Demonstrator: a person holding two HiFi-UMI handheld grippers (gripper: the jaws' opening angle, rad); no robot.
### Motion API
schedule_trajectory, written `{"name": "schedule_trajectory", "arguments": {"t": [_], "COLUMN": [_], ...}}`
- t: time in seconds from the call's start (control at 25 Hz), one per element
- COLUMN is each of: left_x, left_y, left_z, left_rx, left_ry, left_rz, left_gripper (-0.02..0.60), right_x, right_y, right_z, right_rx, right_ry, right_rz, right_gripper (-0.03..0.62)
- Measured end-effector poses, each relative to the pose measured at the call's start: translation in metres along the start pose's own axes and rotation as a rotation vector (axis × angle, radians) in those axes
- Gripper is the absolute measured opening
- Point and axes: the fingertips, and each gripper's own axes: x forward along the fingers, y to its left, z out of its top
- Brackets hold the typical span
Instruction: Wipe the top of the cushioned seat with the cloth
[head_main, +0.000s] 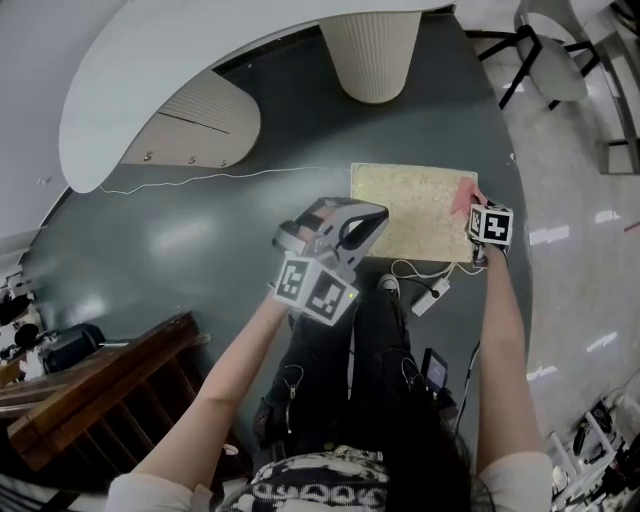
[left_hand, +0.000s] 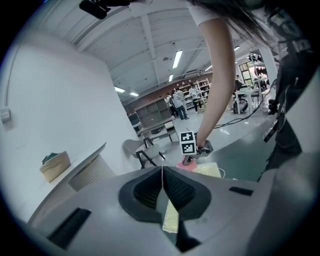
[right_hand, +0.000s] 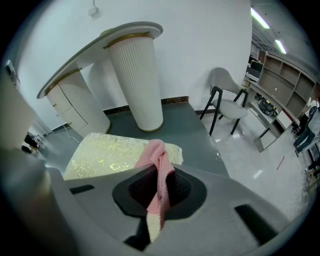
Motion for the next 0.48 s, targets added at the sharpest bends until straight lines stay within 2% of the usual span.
{"name": "schedule_trajectory", "arguments": {"t": [0.2, 0.48], "left_x": [-0.001, -0.015], "left_y": [-0.005, -0.003], "left_z": [0.009, 0.015], "left_rx": [-0.005, -0.007], "left_ry": [0.003, 0.017], "left_rz": [-0.009, 0.005], "left_gripper": [0.008, 0.007], "right_x": [-0.023, -0.043], "right_y": [0.020, 0.110], "right_z": [0.014, 0.023], "right_rx": [-0.003, -0.084], "right_ry": [-0.078, -0.126], "right_rz": [0.083, 0.270], "right_gripper": [0.009, 0.009]}}
